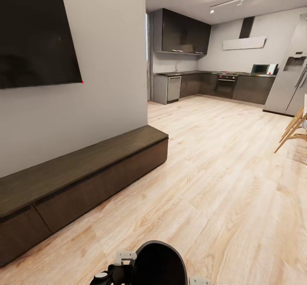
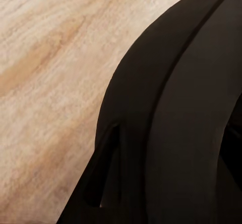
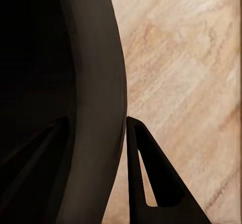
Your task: Place each of the two pumpkins and all three candles from the living room inside a cabinet in the living room (use any cabinet), then make sure every cabinet is closed, and position the cauldron so it is next to a table in the living room.
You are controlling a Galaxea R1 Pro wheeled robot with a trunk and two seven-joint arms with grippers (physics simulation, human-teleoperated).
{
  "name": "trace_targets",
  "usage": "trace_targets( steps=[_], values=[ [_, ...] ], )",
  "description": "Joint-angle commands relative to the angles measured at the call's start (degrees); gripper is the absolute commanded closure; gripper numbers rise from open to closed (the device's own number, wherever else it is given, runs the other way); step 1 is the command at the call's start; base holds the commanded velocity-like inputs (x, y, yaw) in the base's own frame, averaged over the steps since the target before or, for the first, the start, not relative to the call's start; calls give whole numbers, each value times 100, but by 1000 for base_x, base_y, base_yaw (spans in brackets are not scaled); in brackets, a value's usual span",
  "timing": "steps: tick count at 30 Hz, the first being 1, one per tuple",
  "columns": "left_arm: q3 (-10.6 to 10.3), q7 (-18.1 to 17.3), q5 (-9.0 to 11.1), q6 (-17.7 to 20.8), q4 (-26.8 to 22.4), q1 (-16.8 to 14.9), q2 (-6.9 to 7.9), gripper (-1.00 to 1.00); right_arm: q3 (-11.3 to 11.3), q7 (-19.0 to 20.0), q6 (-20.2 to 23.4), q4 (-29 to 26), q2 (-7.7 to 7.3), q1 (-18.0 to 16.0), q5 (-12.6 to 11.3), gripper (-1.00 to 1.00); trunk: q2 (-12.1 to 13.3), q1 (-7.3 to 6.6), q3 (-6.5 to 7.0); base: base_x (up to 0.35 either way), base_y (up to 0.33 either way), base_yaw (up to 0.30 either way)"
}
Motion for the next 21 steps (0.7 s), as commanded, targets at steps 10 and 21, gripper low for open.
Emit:
trace_targets(
  steps=[10, 21],
  values=[
    [22, -7, 16, 38, -4, 0, 8, 100, 38, 33, -140, -97, 0, -6, -5, 100, 400, -223, 175, -35, 0, 0],
    [22, -8, 16, 38, -5, 0, 8, 100, 38, 31, -144, -98, 0, -6, -6, 100, 841, -465, 373, 0, 0, 0]
  ],
)
